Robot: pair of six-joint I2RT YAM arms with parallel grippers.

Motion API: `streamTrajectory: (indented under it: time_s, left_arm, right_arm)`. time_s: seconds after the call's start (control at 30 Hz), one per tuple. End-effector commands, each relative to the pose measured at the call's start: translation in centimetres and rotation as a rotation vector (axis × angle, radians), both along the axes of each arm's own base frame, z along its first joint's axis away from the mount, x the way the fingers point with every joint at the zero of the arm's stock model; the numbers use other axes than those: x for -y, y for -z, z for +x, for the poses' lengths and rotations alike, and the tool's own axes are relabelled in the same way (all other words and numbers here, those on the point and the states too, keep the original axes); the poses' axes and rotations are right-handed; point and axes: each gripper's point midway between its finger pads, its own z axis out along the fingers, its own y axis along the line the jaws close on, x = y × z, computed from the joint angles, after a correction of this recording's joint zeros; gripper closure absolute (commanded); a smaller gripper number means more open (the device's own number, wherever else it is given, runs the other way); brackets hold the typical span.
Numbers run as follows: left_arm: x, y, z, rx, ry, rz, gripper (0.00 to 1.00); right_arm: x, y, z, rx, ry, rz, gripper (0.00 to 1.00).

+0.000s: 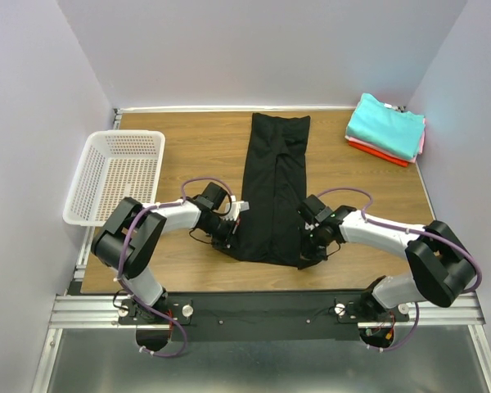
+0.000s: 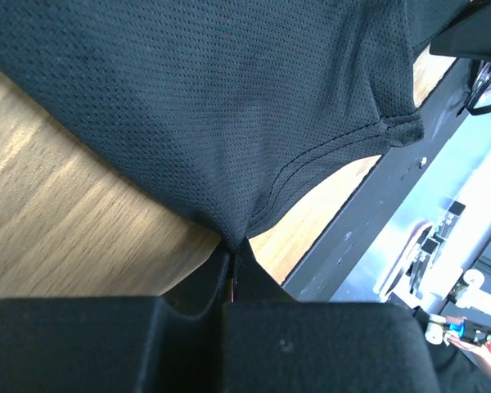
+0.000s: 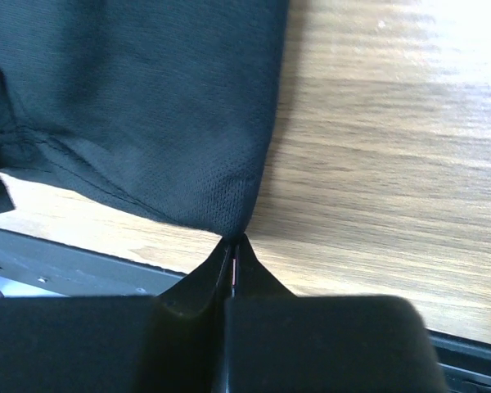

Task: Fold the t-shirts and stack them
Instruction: Fold the tshirt

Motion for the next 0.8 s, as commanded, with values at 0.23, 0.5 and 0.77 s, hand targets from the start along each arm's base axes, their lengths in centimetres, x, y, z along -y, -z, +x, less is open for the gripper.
streamTrajectory:
  time_s: [0.23, 0.5, 0.77]
  left_arm:
    - [-0.7, -3.3, 3.7, 0.221, -0.088, 0.082, 1.00]
    - [-0.1, -5.7, 5.6, 0.289, -0.119, 0.068, 1.00]
    - [0.6, -7.1, 9.2, 0.347, -0.139, 0.057, 1.00]
  right_arm:
    - [-0.5, -2.4, 1.3, 0.052, -0.015, -0.009, 1.00]
    - [-0.3, -5.4, 3.6, 0.136, 0.011, -0.059, 1.00]
    - [0.3, -7.1, 7.9, 0.257, 0.003, -0.188, 1.00]
